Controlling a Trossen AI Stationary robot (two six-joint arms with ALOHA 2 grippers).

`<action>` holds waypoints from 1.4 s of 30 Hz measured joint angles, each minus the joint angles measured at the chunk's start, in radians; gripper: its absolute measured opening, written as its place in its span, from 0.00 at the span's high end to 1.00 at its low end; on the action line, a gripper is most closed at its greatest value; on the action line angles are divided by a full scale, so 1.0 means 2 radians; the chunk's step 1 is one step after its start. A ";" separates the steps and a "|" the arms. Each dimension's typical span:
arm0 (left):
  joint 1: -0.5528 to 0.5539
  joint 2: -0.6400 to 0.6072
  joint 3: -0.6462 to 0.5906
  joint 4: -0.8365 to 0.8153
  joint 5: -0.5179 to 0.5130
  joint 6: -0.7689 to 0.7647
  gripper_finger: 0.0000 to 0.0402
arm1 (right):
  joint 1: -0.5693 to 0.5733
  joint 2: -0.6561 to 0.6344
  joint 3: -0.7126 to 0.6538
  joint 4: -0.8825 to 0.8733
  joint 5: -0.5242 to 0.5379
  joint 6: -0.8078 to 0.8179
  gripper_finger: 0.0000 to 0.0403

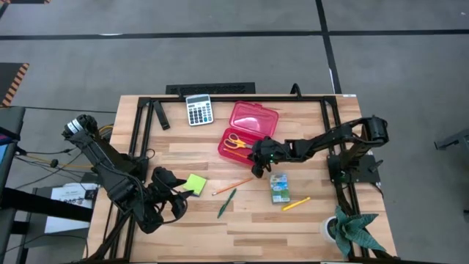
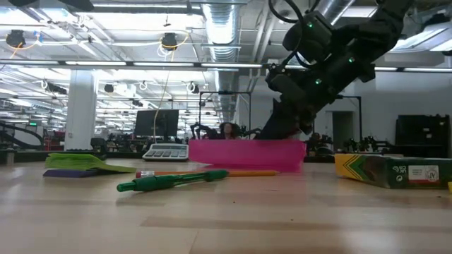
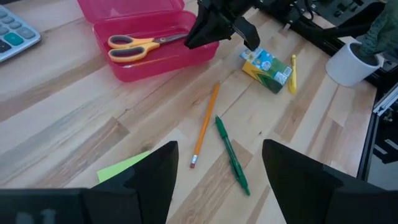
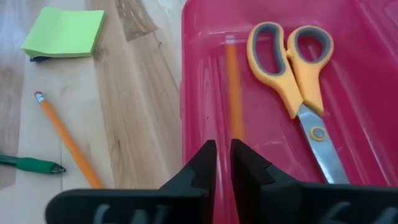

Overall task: Pack school essentials
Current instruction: Put the bottom yellow pencil into the supply box, then put the pencil into the supply box

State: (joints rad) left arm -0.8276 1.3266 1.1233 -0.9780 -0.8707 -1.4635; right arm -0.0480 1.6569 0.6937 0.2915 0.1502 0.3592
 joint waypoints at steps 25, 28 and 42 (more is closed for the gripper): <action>0.000 0.000 0.000 0.000 0.013 0.005 0.43 | 0.115 -0.096 0.063 -0.072 -0.104 -0.118 0.57; 0.000 0.000 0.000 0.000 0.012 0.005 0.43 | 0.119 -0.068 0.062 -0.072 -0.104 -0.109 0.46; 0.007 0.000 0.000 -0.003 0.013 -0.011 0.43 | 0.087 0.081 0.061 -0.020 -0.105 -0.185 0.45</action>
State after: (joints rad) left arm -0.8146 1.3266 1.1233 -0.9837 -0.8447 -1.4846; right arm 0.1254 1.8188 0.8162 0.2514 -0.0607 -0.0101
